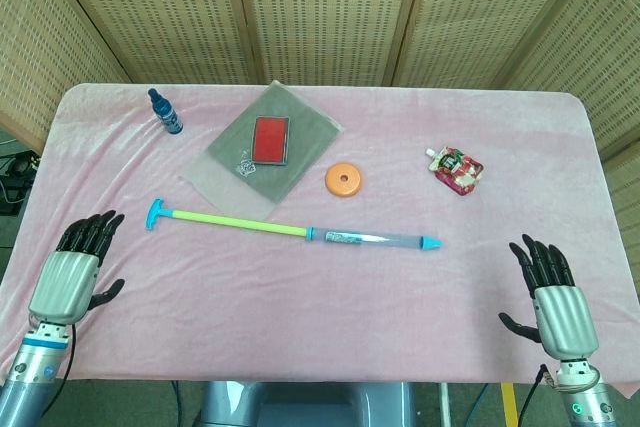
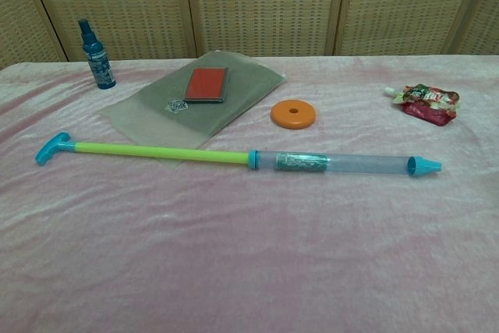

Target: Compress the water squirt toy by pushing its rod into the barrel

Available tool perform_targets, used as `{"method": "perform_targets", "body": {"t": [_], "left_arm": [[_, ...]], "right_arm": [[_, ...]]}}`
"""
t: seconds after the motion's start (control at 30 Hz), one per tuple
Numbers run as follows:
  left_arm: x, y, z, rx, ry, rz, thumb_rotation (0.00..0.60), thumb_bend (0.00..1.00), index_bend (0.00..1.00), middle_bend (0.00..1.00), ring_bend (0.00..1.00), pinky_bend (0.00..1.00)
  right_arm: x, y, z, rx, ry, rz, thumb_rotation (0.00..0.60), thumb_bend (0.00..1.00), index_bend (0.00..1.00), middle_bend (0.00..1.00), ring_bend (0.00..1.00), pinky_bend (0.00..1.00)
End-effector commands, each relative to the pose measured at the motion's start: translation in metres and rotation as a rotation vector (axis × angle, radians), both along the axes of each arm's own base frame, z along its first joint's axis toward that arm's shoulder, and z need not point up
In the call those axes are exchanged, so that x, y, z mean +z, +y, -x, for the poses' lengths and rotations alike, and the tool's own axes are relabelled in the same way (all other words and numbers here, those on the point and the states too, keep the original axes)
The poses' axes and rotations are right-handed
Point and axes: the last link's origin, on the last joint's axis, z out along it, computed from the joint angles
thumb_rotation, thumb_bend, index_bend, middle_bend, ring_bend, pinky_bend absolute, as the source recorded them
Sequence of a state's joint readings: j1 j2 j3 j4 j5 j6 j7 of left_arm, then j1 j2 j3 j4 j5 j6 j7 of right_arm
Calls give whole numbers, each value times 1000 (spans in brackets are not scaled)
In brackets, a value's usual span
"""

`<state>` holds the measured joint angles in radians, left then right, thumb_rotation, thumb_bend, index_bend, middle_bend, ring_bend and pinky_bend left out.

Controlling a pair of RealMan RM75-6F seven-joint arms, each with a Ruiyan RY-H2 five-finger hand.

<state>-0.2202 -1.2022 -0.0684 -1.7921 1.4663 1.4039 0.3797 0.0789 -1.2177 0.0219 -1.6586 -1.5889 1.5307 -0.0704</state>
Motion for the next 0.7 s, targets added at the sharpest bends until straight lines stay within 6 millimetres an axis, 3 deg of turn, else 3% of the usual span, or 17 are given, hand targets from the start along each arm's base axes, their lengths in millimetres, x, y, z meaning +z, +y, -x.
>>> {"method": "perform_targets", "body": {"t": [0.03, 0.1, 0.27, 0.47, 0.7], "left_arm": [[-7, 27, -12, -12, 19, 7, 600, 255, 247, 507, 493, 490], [-15, 43, -19, -12, 30, 36, 600, 269, 334, 621, 592, 581], [-30, 71, -27, 15, 57, 98, 600, 327, 414, 746, 692, 678], [-45, 94, -32, 60, 97, 146, 600, 393, 433, 789, 725, 706], [-62, 125, -34, 140, 156, 197, 600, 399, 394, 800, 733, 718]], "right_arm": [[0, -1, 1, -4, -2, -1, 600, 206, 0, 0, 0, 0], [0, -1, 1, -7, -1, -3, 600, 205, 0, 0, 0, 0], [-1, -2, 3, -15, -6, -8, 600, 205, 0, 0, 0, 0], [0, -4, 5, -24, -17, -10, 600, 205, 0, 0, 0, 0], [1, -6, 8, -36, -25, -14, 600, 205, 0, 0, 0, 0]]}}
